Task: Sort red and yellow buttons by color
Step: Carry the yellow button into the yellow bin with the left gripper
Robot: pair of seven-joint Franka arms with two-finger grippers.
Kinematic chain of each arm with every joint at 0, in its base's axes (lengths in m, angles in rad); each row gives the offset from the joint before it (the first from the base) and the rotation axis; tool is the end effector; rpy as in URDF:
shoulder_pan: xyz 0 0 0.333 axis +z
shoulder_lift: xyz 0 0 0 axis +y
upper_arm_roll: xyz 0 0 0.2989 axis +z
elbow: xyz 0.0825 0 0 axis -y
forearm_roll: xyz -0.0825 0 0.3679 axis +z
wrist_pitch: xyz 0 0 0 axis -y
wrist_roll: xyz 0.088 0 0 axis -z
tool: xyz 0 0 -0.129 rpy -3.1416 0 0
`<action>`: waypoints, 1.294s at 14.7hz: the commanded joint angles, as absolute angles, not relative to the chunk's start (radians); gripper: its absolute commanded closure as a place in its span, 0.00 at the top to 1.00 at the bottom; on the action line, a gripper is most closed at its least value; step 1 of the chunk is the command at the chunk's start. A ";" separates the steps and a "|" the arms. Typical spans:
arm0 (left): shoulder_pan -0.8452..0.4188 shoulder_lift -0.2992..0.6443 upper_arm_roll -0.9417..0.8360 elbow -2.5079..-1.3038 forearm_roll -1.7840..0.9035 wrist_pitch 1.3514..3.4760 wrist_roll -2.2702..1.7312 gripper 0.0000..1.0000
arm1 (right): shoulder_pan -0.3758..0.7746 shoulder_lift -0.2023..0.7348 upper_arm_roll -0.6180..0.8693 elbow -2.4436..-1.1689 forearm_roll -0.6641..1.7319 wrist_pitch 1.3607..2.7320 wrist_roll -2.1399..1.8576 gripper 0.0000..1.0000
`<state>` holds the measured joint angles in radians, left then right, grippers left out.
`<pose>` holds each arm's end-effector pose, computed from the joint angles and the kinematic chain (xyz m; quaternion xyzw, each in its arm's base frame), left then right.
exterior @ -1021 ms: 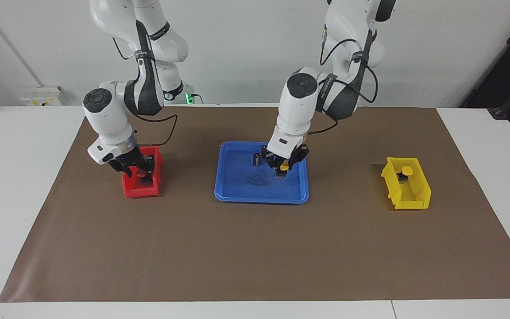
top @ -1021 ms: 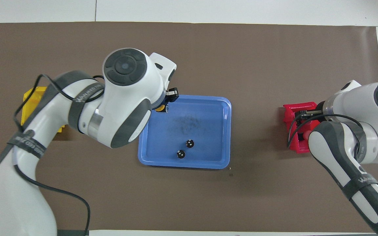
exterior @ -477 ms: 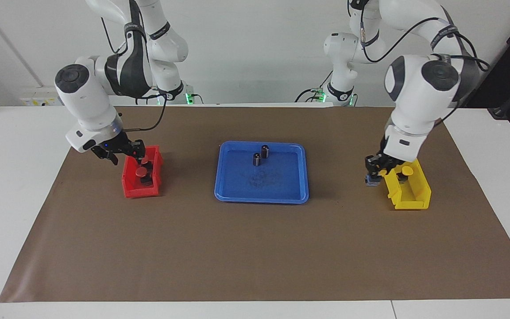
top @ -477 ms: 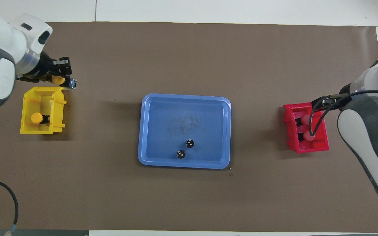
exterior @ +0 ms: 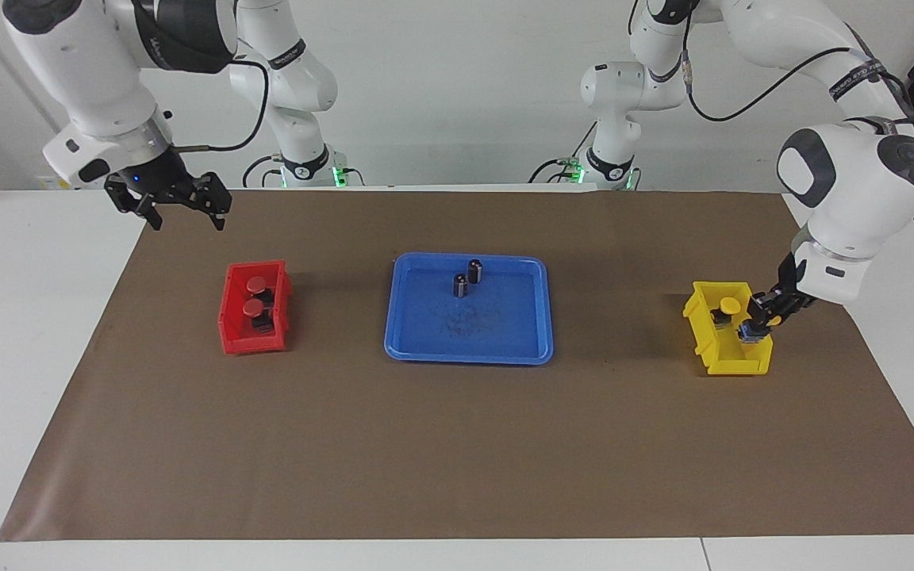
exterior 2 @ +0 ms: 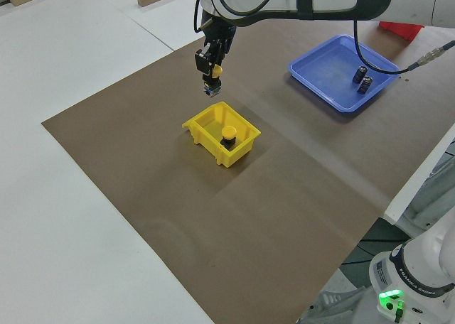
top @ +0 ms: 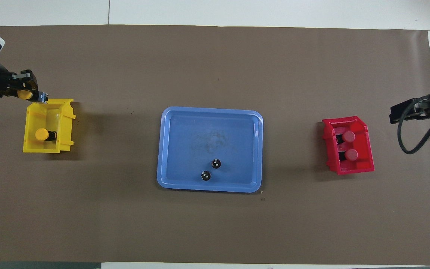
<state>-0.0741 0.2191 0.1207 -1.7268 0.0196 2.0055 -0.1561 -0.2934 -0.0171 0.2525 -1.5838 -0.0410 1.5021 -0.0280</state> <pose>0.6129 0.0260 0.4262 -0.9947 -0.0955 -0.0317 0.0203 0.5239 -0.0259 0.5827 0.9992 -0.0073 -0.0333 0.0215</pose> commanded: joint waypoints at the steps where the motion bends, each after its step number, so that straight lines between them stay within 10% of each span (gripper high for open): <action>1: -0.054 0.170 0.109 -1.847 0.032 2.109 -0.137 0.01 | -0.328 0.011 0.249 -1.497 -0.017 1.419 -0.055 1.00; 19: -0.028 0.210 0.109 -2.028 0.032 2.350 -0.072 0.02 | -0.124 0.012 -0.028 -1.471 -0.022 1.417 -0.057 1.00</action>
<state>-0.0379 0.2210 0.1168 -2.0021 0.0196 2.3189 -0.0865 -0.1362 0.0029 -0.0066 -1.4891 -0.0407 1.4292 -0.0303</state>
